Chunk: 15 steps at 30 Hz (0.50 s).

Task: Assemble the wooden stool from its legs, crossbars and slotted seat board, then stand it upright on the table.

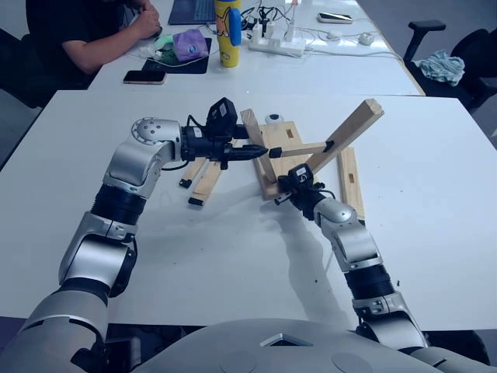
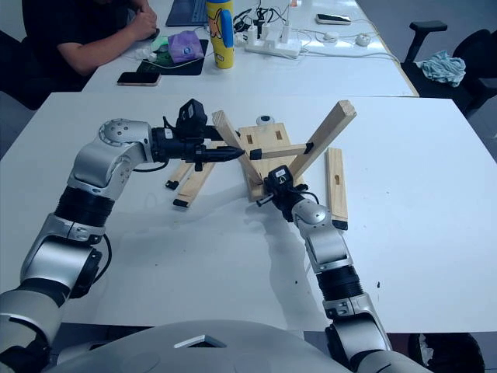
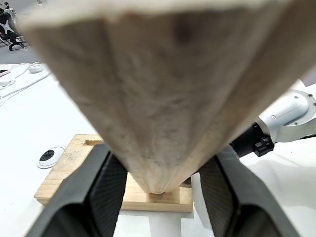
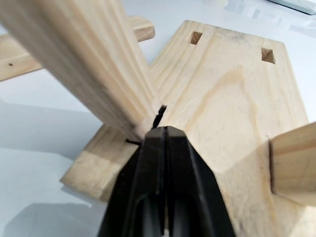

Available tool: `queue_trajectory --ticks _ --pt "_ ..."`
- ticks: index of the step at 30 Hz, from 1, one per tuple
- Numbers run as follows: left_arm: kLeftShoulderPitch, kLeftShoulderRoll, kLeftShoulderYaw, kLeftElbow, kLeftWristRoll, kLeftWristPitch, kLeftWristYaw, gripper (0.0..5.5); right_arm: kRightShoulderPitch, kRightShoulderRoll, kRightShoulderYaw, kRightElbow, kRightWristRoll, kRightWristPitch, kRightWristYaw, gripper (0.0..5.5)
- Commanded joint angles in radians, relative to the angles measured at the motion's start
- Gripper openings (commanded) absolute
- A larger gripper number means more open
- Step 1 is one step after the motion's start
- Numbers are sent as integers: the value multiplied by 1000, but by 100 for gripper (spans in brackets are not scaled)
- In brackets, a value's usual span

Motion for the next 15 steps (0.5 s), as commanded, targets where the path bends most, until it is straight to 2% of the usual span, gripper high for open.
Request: queue_trajectory --ticks 1,7,15 --pt "128 -36 -227 182 170 94 -38 206 84 -4 60 88 3 106 46 0" --pt "74 -102 -164 299 122 102 -26 204 86 0 54 90 12 109 46 0" --pt "98 -71 -261 261 191 76 -67 204 85 14 45 91 17 75 30 0"
